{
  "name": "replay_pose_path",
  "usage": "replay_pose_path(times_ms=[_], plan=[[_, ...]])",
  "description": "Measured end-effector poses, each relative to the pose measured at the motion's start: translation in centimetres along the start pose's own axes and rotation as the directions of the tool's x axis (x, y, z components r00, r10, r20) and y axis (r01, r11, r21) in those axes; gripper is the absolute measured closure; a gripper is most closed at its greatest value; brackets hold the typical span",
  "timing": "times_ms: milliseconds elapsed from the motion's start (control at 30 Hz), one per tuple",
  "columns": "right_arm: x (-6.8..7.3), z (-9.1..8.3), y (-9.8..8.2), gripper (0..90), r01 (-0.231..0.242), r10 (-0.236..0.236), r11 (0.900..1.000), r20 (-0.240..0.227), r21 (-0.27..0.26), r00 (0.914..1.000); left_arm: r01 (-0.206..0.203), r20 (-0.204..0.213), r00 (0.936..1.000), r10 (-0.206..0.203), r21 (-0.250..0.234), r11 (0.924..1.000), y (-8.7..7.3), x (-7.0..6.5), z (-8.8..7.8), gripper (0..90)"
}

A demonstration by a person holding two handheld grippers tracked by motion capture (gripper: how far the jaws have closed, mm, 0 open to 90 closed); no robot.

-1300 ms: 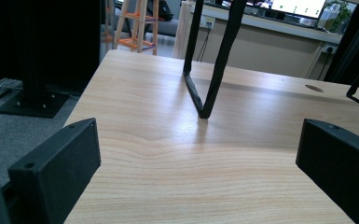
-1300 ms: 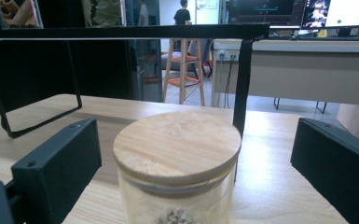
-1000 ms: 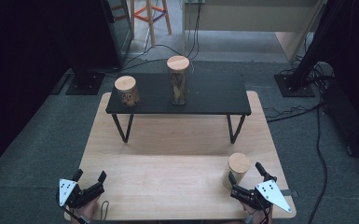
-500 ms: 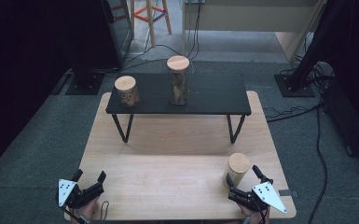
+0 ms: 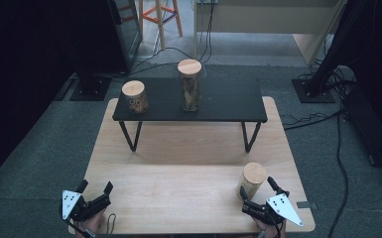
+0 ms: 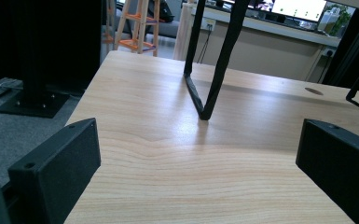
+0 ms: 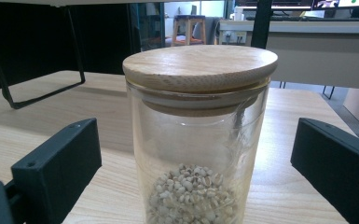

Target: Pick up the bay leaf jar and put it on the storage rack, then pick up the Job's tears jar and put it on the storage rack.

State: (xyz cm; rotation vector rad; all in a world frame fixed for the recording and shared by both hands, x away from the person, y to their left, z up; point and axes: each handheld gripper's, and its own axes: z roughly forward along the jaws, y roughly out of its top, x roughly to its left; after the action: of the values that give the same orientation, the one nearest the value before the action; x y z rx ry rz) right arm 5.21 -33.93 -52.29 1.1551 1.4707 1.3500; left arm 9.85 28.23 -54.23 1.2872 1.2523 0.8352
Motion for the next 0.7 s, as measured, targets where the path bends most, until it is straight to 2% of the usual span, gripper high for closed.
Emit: replay_pose_path(times_ms=[600,700], plan=[[-0.07,0.69,0.14,1.4,-0.005,0.005,1.000,0.001,-0.002,1.0000,-0.002,0.000,1.0000,0.002,0.001,1.0000,0.01,-0.06,0.04,0.0],[0.01,0.87,0.19,4.8,-0.005,0.005,1.000,-0.001,-0.004,1.0000,-0.003,0.001,1.0000,0.003,0.001,1.0000,0.01,-0.02,0.03,0.0]])
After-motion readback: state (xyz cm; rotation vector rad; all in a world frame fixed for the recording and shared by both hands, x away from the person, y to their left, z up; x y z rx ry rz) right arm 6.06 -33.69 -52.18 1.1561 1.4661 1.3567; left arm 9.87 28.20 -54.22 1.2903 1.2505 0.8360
